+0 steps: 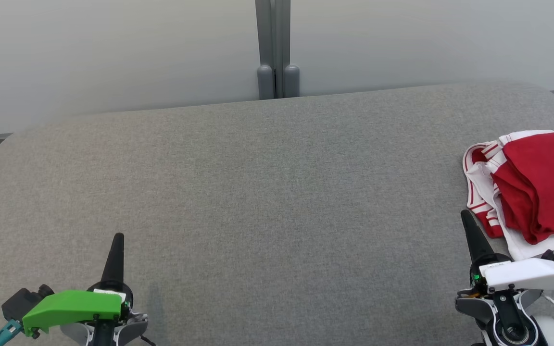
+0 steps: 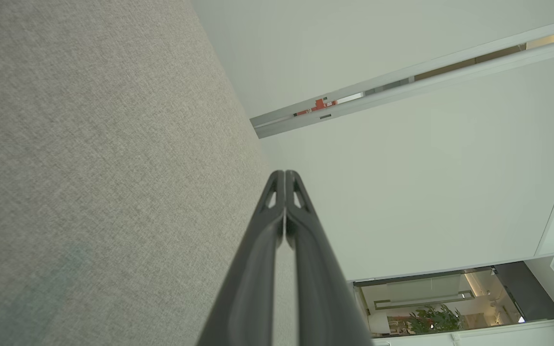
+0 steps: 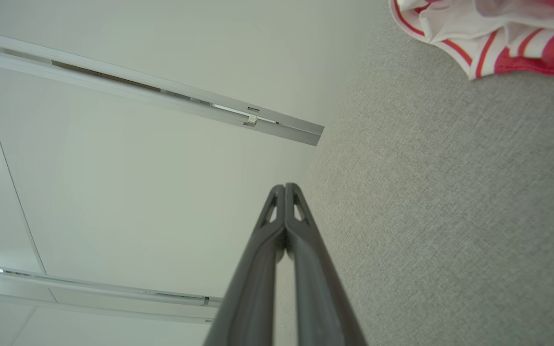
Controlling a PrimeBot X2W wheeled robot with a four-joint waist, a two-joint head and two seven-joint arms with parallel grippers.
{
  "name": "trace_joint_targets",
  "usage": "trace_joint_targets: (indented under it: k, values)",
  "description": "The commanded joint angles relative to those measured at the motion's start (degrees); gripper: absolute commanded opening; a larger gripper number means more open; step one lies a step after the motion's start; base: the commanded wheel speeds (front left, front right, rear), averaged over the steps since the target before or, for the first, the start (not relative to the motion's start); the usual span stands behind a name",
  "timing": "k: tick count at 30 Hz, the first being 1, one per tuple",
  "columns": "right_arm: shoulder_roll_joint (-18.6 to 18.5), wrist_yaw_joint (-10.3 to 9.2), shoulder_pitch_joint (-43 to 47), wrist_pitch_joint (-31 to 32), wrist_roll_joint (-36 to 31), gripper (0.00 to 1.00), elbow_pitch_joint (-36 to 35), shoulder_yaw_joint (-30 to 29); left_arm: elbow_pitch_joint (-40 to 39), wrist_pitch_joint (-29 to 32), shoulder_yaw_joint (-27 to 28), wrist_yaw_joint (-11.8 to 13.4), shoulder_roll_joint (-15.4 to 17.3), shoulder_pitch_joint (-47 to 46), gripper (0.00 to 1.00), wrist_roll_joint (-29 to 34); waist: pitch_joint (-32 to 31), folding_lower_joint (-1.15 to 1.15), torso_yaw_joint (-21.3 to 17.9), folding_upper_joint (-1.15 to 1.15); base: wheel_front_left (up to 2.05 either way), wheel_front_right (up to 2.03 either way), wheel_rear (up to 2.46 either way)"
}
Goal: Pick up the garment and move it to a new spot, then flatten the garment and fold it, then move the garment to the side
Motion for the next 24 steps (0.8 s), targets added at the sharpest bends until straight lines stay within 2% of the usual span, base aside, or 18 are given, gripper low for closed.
trace_joint_targets:
  k: [1, 24]
  values:
    - [-0.2, 0.03, -1.32, 0.48, 1.34, 0.0, -0.15, -0.27, -0.21, 0.41, 0.56, -0.44, 0.24, -1.39, 0.0, -1.17, 0.02, 0.0, 0.01, 0.0, 0.0, 0.0, 0.0]
    - [-0.02, 0.04, -1.97, 3.48, 11.17, 0.0, 0.85, -1.85, 0.06, 3.37, 3.73, -1.53, 0.06, -2.23, 0.0, -9.84, 0.41, 0.0, 0.11, 0.0, 0.0, 0.0, 0.0]
